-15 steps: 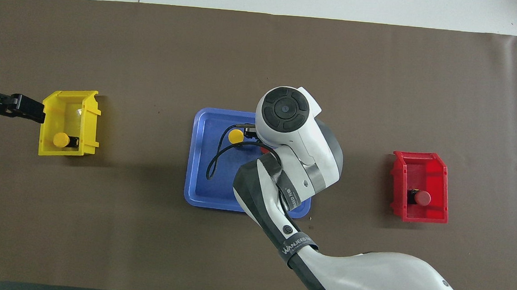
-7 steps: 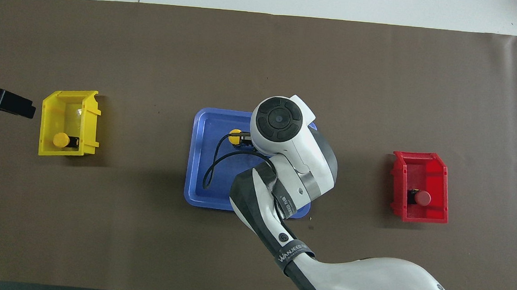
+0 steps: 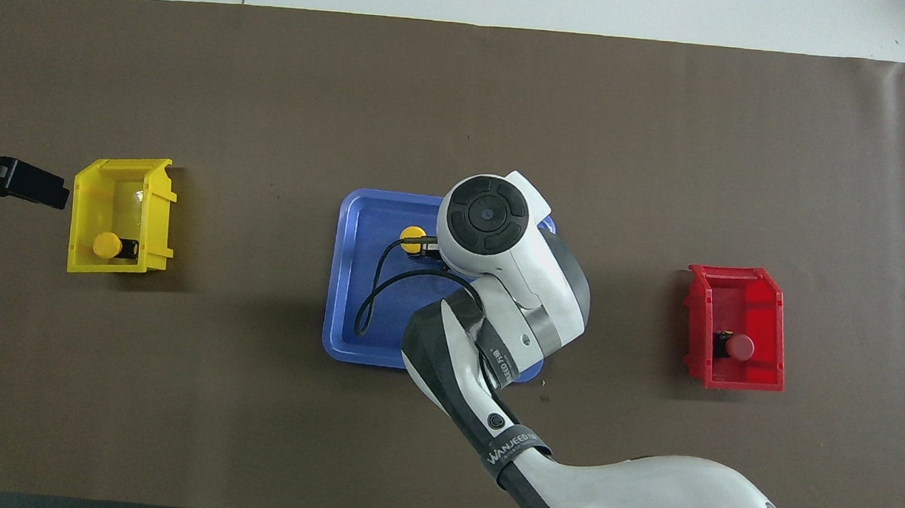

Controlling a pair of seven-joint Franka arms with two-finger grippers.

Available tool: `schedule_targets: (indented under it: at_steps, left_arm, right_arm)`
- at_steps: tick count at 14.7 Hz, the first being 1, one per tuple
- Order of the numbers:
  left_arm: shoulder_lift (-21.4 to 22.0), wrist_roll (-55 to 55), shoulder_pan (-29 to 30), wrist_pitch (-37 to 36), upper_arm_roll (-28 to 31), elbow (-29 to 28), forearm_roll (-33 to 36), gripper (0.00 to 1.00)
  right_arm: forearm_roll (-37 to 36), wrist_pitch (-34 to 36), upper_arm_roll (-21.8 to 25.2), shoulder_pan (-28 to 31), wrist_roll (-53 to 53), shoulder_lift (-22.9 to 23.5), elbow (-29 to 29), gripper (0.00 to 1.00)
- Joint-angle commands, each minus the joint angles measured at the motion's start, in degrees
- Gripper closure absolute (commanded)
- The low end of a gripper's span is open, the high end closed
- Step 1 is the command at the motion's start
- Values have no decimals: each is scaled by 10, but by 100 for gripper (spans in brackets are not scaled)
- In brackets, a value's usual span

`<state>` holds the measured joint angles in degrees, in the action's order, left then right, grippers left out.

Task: Sort red and yellow buttons by color
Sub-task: 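Reach the right gripper to the remaining red button and grasp it, then carry the red button to the red bin while the left gripper reaches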

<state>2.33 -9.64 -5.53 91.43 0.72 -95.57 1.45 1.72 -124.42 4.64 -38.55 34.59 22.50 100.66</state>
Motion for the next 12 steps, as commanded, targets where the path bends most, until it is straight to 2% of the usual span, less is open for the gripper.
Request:
schedule_targets:
  at_steps: [1, 3, 4, 7, 9, 12]
  left_arm:
    - [10, 11, -3, 3, 2, -14, -7, 0]
    - [20, 21, -4, 33, 2, -37, -7, 0]
    - [29, 50, -6, 60, 0, -67, -8, 0]
    - [22, 234, -90, 169, -9, -131, -9, 0]
    - [-4, 281, -138, 192, -10, -137, -28, 0]
    - [-67, 386, -226, 270, -8, -136, -36, 0]
  right_arm:
    - [4, 0, -4, 14, 2, -18, -5, 77]
    - [20, 34, -3, 43, -15, -54, -16, 77]
    - [28, 50, -3, 61, -44, -83, -13, 77]
    - [20, 136, 1, 119, -121, -157, 20, 77]
    - [14, 136, 1, 176, -181, -207, 77, 77]
    - [14, 128, 1, 264, -279, -250, 135, 77]
